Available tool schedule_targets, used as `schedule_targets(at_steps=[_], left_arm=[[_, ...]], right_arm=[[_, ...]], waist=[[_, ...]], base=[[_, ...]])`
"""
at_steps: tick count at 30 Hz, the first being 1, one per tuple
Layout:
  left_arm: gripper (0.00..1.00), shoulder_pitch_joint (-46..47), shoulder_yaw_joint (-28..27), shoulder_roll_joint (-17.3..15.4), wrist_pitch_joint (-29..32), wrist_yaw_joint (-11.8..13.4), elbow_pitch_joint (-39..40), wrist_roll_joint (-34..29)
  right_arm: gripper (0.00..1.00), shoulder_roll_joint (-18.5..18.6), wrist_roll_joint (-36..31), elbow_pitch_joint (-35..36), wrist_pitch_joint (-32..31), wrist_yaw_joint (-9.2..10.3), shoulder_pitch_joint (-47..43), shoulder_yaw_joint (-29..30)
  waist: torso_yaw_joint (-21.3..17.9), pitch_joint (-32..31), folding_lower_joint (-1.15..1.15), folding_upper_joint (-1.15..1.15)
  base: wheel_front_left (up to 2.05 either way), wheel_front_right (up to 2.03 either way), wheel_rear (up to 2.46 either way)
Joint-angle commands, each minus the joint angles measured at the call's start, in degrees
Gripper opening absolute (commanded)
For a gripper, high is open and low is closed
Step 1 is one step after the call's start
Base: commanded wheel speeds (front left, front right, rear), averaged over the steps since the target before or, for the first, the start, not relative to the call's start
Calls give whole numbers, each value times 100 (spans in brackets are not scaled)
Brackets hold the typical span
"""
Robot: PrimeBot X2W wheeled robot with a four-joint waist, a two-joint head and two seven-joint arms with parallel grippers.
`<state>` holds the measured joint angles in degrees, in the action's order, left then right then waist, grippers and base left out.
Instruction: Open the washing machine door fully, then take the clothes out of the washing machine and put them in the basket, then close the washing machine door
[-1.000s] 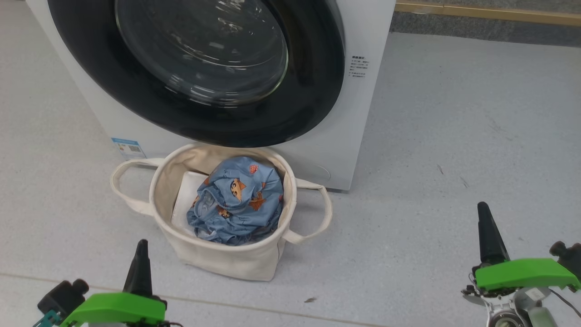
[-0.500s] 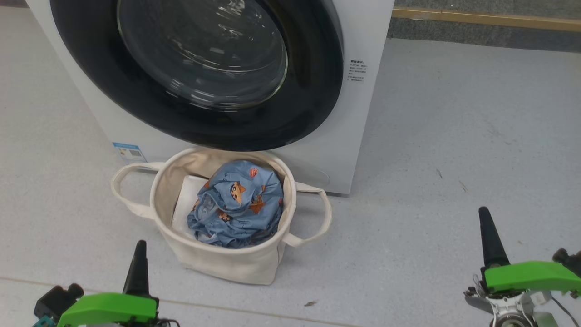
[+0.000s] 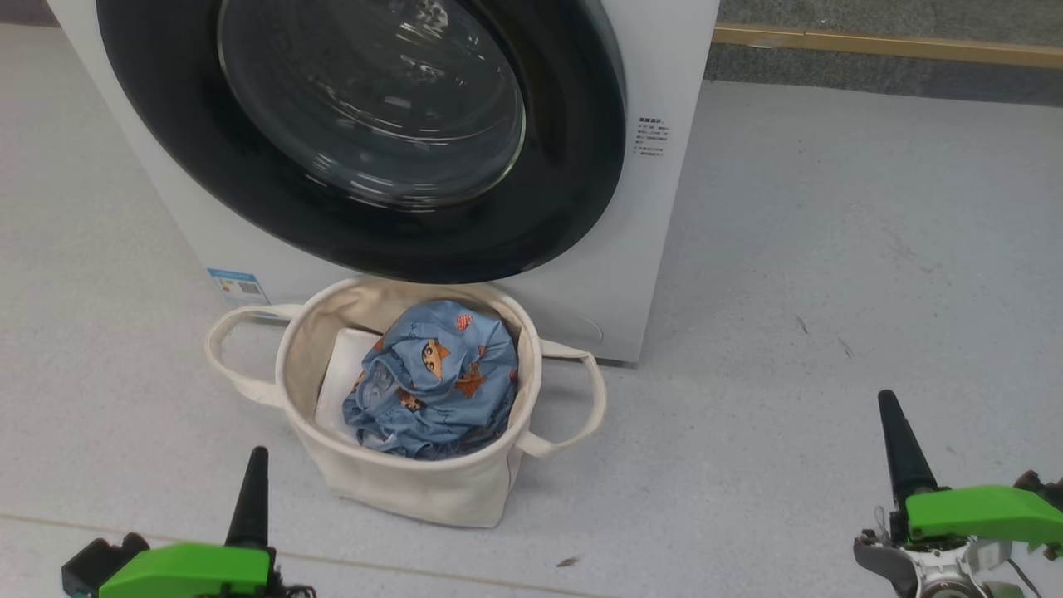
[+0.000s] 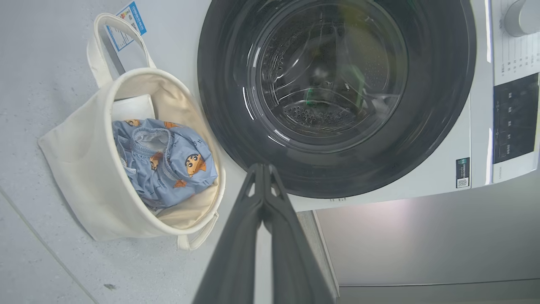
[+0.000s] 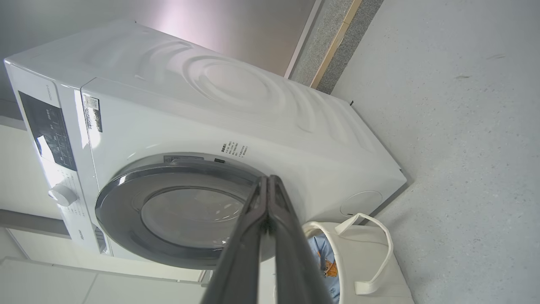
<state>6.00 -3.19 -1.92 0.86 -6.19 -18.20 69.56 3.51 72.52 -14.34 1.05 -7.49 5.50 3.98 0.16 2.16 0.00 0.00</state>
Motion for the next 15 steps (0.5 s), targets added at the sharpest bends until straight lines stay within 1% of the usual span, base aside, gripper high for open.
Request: schedule_targets(at_steps=[1, 15], left_arm=[[0, 114, -186, -74, 64, -72, 235, 229], [0, 73, -249, -84, 278, -97, 312, 1102]], right_arm=[[0, 86, 229, 159, -74, 0, 103, -61], [0, 82, 1045, 109, -299, 0, 80, -10]], waist=[[-1, -13, 0, 0], [-8, -93, 0, 0]], base=[[0, 0, 0], [0, 0, 0]])
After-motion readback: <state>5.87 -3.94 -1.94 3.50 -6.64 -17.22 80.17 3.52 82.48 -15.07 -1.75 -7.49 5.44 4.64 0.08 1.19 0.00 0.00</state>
